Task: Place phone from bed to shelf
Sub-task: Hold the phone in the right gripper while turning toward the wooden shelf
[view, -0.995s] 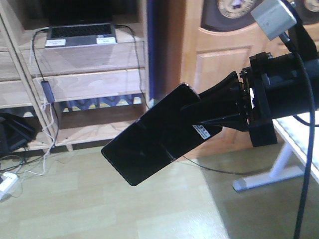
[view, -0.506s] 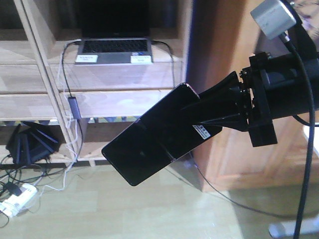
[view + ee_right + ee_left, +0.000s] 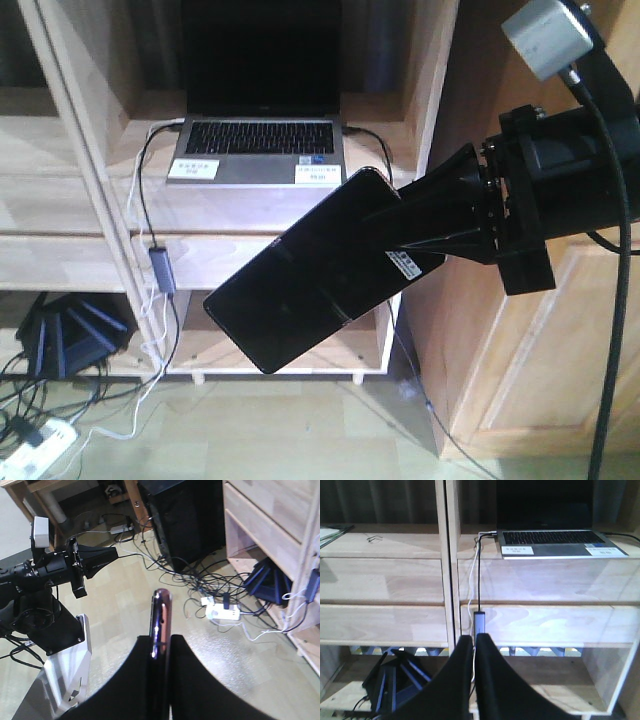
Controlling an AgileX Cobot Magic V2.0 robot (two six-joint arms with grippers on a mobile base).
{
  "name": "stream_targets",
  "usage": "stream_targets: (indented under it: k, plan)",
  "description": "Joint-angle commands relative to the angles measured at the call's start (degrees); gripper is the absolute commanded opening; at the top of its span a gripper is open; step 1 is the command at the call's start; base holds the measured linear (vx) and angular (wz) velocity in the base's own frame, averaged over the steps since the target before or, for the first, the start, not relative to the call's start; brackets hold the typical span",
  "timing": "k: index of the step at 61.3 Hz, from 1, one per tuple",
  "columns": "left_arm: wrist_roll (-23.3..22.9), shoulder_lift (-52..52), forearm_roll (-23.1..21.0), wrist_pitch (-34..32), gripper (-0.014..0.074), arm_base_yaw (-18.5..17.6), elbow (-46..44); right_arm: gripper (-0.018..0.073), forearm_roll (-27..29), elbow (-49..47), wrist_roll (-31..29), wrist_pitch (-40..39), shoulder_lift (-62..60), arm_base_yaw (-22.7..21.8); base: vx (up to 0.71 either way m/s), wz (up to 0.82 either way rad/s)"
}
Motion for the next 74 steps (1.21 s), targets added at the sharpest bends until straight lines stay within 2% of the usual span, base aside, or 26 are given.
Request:
stream_targets:
  k: [1, 74]
  plan:
    - [-0.2, -0.4, -0.5, -3.9, 0.0001, -0.3, 0.2, -0.0001, 4.9, -1.6, 0.0, 3.0, -1.6, 0.0, 0.34, -0.01]
    - [-0.2, -0.4, -0.5, -3.9, 0.0001, -0.3, 0.2, -0.0001, 4.9, -1.6, 0.0, 3.0, -1.6, 0.0, 0.24, -0.01]
